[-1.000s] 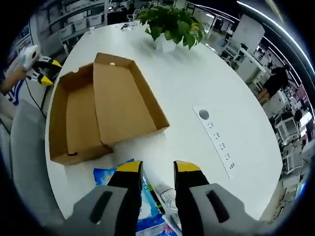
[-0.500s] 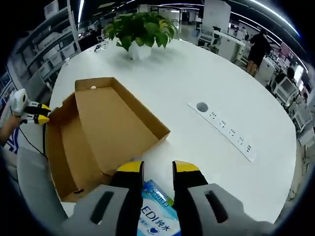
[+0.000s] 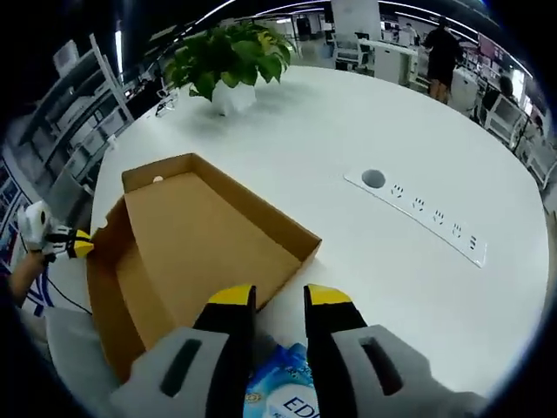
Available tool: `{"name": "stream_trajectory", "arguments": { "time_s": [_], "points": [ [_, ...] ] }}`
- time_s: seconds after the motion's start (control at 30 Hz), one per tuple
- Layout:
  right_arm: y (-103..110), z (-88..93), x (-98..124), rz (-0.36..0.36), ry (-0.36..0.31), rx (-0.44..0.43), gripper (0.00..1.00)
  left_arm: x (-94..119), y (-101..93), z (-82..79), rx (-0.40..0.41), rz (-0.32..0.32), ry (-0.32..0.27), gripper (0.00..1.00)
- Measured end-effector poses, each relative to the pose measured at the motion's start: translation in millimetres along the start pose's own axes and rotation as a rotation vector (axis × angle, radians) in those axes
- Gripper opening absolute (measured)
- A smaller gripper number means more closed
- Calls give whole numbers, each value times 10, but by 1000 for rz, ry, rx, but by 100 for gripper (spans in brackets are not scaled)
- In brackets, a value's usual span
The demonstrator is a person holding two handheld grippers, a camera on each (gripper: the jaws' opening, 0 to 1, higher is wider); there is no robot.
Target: Operate the shoe box by opening the lid, removing the specified soft item, and placing it in the target area until the item is outside and the box remains undamaged.
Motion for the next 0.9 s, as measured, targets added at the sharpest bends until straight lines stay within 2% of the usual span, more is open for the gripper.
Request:
{"name": "stream_trajectory", "arguments": {
  "time_s": [0.43, 0.7, 0.9],
  "points": [
    [-49, 65, -243, 48, 20, -38, 19, -11, 8, 15, 10, -23, 1, 2],
    [-20, 111, -325, 74, 57, -75, 10, -17, 24, 30, 17, -25, 2, 1],
    [-9, 109, -290, 98, 65, -31, 7, -12, 27, 43, 18, -19, 0, 1]
  ]
}}
Point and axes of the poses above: the point that each gripper's makers call its tool centre point, and the gripper's own axes: x roughly backward along the fingers, y roughly to its left, z roughly out of its underside, the point moved 3 cm from there along x, roughly backward along the fingers, and after that the axes turned 15 degrees about -y, right-handed, at the moved point
